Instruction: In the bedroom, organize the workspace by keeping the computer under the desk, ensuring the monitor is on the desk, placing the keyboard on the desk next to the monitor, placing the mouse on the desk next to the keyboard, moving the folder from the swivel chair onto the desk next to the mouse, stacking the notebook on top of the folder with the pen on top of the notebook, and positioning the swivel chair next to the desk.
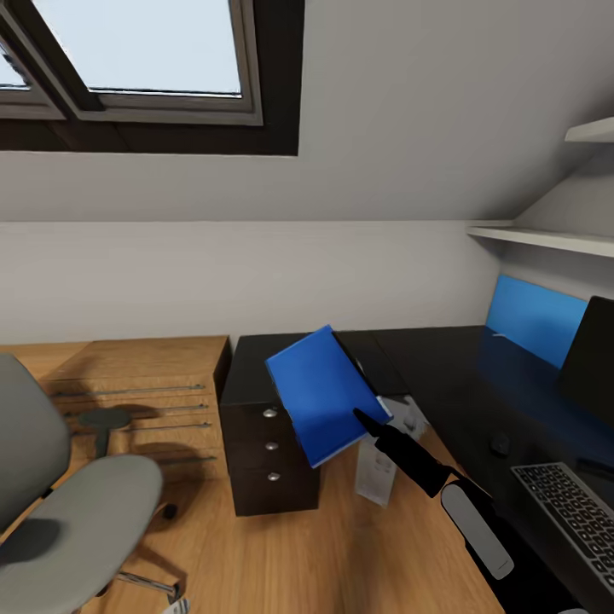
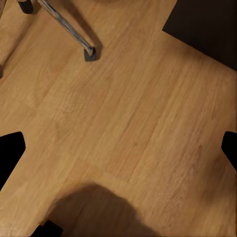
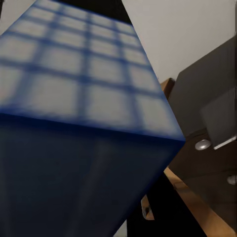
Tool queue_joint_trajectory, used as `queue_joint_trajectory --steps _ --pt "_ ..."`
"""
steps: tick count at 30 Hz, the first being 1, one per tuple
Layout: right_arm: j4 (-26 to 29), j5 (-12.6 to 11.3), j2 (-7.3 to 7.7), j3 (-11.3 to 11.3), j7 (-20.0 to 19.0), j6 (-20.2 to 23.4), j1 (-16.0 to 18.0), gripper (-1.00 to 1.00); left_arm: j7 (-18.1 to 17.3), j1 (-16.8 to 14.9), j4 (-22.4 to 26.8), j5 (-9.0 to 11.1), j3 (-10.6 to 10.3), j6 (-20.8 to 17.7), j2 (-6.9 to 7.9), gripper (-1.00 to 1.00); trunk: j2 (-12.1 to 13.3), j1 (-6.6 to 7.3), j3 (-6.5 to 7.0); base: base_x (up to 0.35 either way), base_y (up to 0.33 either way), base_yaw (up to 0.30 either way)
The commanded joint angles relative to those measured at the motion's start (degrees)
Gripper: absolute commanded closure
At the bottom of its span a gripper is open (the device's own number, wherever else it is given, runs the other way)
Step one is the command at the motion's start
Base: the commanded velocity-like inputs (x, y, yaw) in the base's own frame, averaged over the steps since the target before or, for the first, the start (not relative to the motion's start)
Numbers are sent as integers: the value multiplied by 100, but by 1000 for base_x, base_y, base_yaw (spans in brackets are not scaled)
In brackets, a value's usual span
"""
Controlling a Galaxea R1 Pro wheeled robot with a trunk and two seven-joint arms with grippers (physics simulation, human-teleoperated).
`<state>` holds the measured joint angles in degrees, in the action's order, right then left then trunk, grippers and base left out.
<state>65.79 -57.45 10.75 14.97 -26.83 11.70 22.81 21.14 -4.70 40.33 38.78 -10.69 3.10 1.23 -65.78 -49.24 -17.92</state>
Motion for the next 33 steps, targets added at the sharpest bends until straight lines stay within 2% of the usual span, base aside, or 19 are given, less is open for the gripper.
queue_joint_trajectory --steps 1,2,3,7,12,25,27,29,30,31,33 --pt "2 -60 3 8 -5 33 4 100 48 -5 -3 43 -47 32 9 -100 -4 -3 -7 303 -145 -4" --pt "2 -59 -1 10 -5 30 4 100 48 -5 -14 -2 -47 32 9 -100 -4 -3 -7 306 -150 -3" --pt "3 -52 -8 77 1 18 4 100 48 -5 -31 -151 -45 32 4 -100 -4 -3 -7 310 -155 -1" --pt "4 -51 -11 238 11 9 4 100 48 -5 -40 -248 -40 36 7 -100 -4 -3 -7 305 -120 0" --pt "24 -64 -18 300 24 11 4 100 44 -5 -40 -272 -38 46 8 -100 -4 -3 -7 133 -21 0" --pt "9 -47 -23 316 66 -32 4 100 48 -5 -27 -280 -34 48 11 -100 518 282 227 6 -1 0" --pt "26 -61 -137 315 353 -175 4 100 51 -5 -21 -282 -31 46 12 -100 598 326 263 0 0 0" --pt "32 -70 -422 240 1046 -413 4 100 55 -5 -19 -283 -30 44 8 -100 678 370 298 0 0 0" --pt "35 -73 -492 207 1266 -497 4 100 55 -5 -21 -284 -30 43 7 -100 718 392 316 0 0 0" --pt "50 -75 -647 130 1912 -791 4 100 56 -5 -22 -288 -30 42 6 -100 758 414 334 0 0 0" --pt "65 -75 -731 96 2386 -1105 4 100 56 -5 -23 -290 -30 42 7 -100 838 458 370 0 0 0"
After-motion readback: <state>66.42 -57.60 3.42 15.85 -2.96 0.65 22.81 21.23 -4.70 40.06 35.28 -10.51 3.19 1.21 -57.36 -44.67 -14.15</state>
